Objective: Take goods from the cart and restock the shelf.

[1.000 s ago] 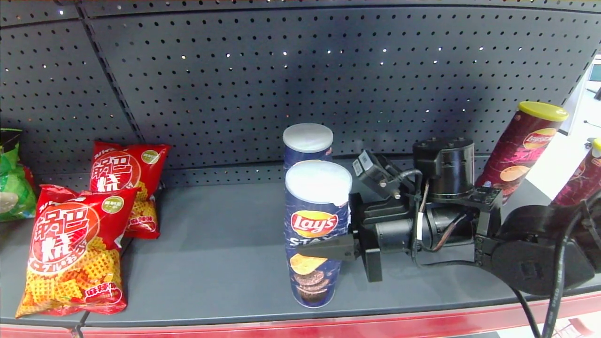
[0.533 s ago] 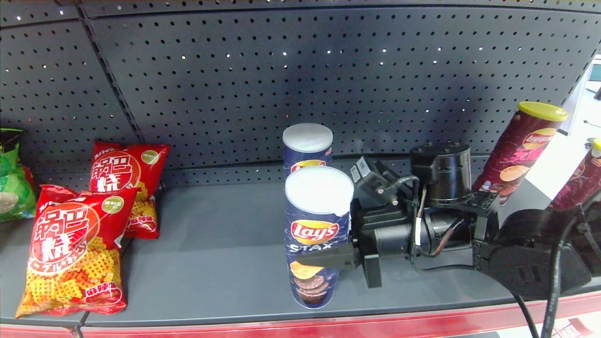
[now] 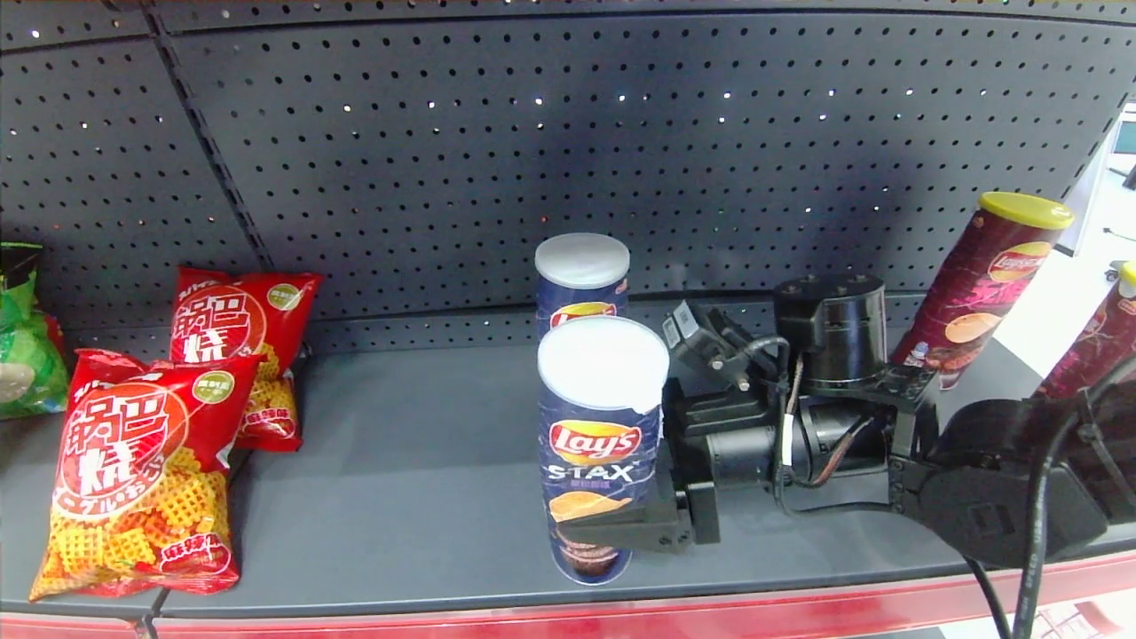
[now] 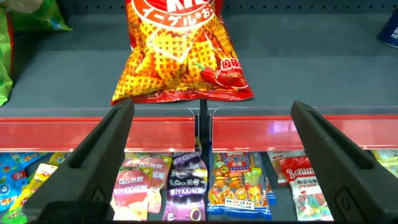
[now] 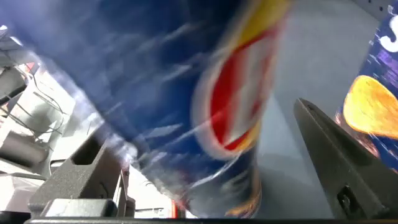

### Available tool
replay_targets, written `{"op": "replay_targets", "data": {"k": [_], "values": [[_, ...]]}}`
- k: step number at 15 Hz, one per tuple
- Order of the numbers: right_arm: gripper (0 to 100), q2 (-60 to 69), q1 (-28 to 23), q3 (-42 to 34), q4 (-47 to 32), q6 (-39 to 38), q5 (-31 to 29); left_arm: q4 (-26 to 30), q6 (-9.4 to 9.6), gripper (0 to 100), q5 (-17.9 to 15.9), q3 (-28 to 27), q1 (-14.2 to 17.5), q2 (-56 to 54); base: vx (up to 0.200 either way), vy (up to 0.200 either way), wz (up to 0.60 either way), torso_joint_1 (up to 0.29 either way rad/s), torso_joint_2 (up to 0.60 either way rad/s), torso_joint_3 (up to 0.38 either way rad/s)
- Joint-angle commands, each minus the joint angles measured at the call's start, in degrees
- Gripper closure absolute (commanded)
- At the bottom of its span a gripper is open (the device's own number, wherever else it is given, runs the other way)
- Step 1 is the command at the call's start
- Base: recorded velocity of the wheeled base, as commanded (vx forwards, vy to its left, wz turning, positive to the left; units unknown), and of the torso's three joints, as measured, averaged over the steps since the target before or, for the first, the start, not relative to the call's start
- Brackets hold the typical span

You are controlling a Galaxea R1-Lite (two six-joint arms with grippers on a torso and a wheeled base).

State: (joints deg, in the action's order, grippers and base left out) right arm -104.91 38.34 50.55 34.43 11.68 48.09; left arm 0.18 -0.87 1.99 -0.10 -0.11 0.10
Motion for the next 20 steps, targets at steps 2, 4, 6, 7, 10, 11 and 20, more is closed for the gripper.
{"op": "replay_targets", "data": {"k": [2,4,6,7,10,11,20], "values": [[0,3.93,-4.15,-4.06,0.03,0.01,0.34,-0.01,-0.01,0,0.03,0.01,0.02,0.08,0.0,0.0,0.0,0.0,0.0,0.0],[0,8.06,-8.28,-7.49,-0.06,0.01,0.51,-0.01,-0.01,0,0.03,0.01,0.02,0.08,0.0,0.0,0.0,0.0,0.0,0.0],[0,13.07,-11.18,-10.74,-0.06,0.01,0.51,-0.01,-0.01,0,0.03,0.01,0.02,0.08,0.0,0.0,0.0,0.0,0.0,0.0],[0,16.41,-12.06,-12.76,-0.06,-0.16,0.25,-0.01,-0.01,0,0.03,0.01,0.02,0.08,0.0,0.0,0.0,0.0,0.0,0.0],[0,29.94,-14.7,-21.99,-0.06,-1.66,-1.16,-0.01,-0.01,0,0.03,0.01,0.02,0.08,0.0,0.0,0.0,0.0,0.0,0.0],[0,38.64,-17.6,-28.67,-0.15,-2.98,-2.74,-0.01,-0.01,0,0.03,0.01,0.02,0.08,0.0,0.0,0.0,0.0,0.0,0.0],[0,75.82,-31.13,-49.06,-11.05,-10.98,-32.01,-0.01,-0.01,0,0.03,0.01,0.02,0.08,0.0,0.0,0.0,0.0,0.0,0.0]]}}
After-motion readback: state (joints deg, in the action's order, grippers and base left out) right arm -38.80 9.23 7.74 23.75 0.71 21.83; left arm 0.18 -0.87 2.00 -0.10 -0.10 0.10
